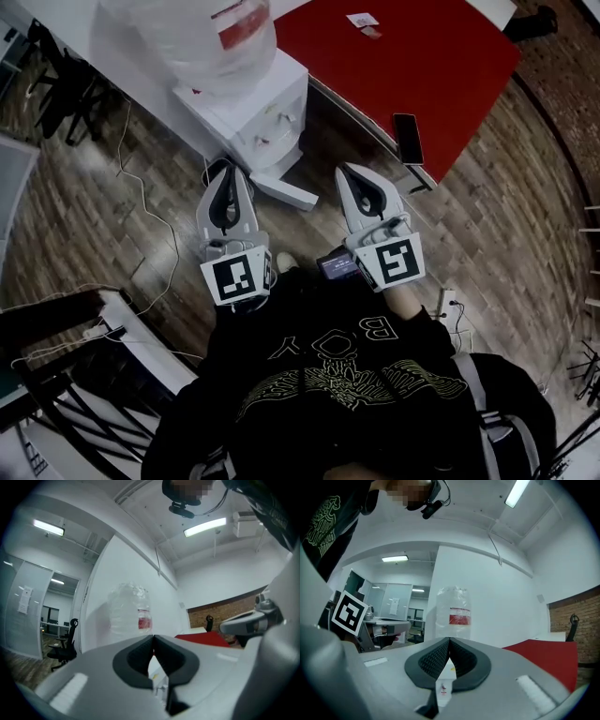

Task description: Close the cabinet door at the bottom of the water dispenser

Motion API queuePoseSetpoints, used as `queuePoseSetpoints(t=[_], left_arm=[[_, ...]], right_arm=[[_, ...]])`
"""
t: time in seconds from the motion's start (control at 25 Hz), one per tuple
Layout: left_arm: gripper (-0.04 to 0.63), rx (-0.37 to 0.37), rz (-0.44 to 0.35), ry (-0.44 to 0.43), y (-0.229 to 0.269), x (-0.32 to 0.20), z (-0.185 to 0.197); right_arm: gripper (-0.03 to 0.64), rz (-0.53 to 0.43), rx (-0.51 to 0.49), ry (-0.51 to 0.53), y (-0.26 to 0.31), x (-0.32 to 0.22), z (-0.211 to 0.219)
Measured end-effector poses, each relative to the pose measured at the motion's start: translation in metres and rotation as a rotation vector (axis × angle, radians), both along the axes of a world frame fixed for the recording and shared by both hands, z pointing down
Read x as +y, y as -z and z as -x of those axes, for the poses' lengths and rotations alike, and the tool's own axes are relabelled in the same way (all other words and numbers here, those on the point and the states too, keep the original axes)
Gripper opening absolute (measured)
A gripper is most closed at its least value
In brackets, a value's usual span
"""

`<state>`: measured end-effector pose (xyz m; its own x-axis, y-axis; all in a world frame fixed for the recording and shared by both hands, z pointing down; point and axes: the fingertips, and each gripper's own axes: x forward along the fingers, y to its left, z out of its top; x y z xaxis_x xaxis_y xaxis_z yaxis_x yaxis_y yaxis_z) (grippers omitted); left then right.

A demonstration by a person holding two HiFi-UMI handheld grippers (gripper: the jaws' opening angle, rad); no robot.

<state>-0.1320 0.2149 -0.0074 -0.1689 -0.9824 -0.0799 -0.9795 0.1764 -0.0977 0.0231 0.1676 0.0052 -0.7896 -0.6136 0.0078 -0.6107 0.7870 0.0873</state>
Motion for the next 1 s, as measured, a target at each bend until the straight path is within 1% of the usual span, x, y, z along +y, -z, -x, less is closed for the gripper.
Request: queuePoseSetpoints(t=[0.12,0.16,0.32,0.44,0.6,0.76,0.88,1.0], left_arm=[[0.008,0.025,0.012,0.016,-0.007,-0.014,0.008],[0.008,0.03,0.018,0.02,-0.009,-0.02,0.01],[0.008,0.033,0.052,0.033,-0.022,-0.06,0.009],[0.008,0.035,0.079,0.05,-0.033,-0.08,0.005],[0.007,0.043,0.132,0.069,-0.055,-0.103,0.004],[0.008,0.082,0.201,0.078,-0.095,-0.122,0.005],[0.007,0.125,0.262,0.08,-0.133,-0.122,0.006],[0.008,0.157,0.283,0.059,-0.173,-0.126,0.006]], right_arm=[[0.0,-0.053,0.011,0.05,-0.003,-0.01,0.013],[0.0,-0.054,0.021,0.067,-0.006,-0.016,0.016],[0.012,-0.033,0.049,0.108,-0.019,-0.057,0.024],[0.035,-0.022,0.099,0.117,-0.036,-0.081,0.02],[0.052,0.045,0.154,0.153,-0.072,-0.103,0.018],[0.066,0.144,0.256,0.183,-0.141,-0.12,0.02],[0.055,0.188,0.34,0.168,-0.208,-0.124,0.019],[0.057,0.302,0.368,0.115,-0.289,-0.129,0.014]])
